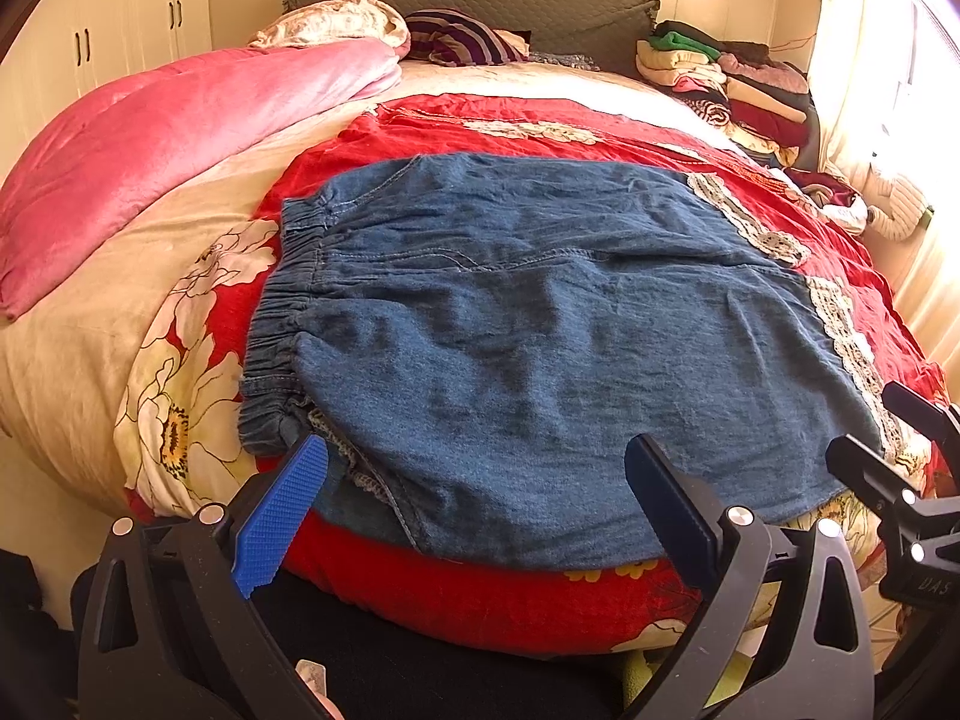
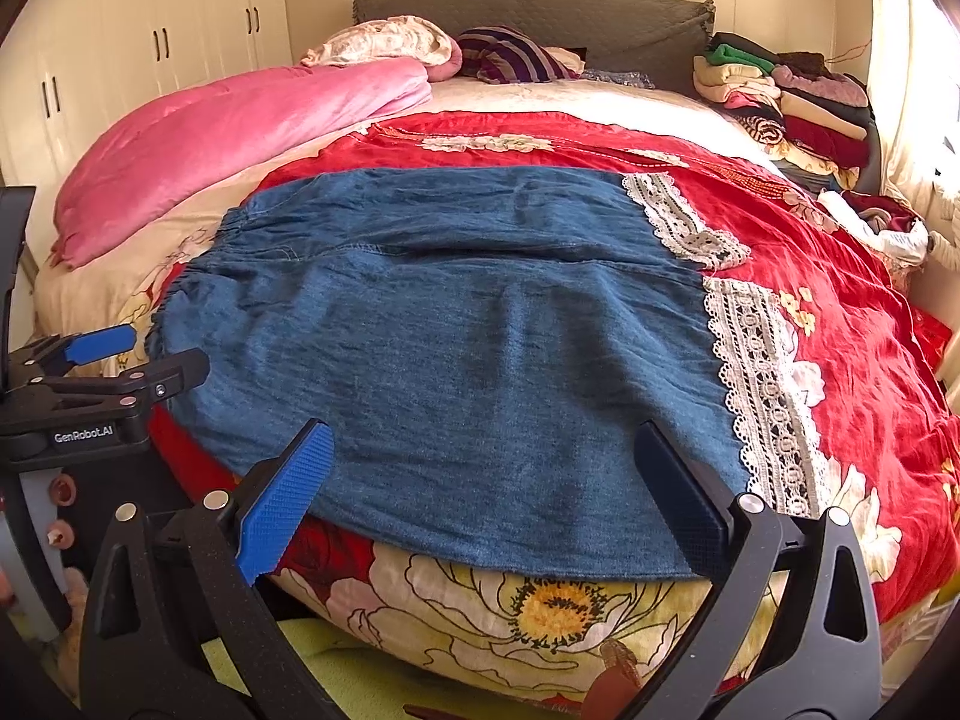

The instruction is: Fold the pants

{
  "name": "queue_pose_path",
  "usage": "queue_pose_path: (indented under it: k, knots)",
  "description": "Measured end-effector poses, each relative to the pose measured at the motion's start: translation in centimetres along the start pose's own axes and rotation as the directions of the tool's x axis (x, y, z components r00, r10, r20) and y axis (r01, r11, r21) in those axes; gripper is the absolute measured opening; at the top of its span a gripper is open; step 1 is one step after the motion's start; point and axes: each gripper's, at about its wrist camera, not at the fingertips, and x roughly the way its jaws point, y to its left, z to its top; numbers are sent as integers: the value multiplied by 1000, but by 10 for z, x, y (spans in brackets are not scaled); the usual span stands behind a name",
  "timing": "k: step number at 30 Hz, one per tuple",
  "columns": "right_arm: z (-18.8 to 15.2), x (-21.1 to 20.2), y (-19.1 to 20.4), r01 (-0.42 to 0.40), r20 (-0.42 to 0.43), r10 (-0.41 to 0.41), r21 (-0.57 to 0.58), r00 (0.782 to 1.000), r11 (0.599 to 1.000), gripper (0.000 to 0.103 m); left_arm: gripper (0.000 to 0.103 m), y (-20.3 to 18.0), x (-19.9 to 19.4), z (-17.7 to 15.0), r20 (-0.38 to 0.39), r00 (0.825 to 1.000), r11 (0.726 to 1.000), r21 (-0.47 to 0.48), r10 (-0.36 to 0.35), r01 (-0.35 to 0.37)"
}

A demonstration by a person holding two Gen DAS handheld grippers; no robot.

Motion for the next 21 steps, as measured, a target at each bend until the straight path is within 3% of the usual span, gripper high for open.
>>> queue_pose_path:
  k: [11, 21]
  knots:
    - [33, 18, 9, -40, 15, 40, -41, 999, 998, 95, 99, 22, 11, 14, -4, 1000, 998, -52, 27, -27]
    - [76, 59, 19, -167, -40, 165, -47, 985, 985, 95, 99, 64, 31, 40, -29, 998, 990, -128, 49, -53]
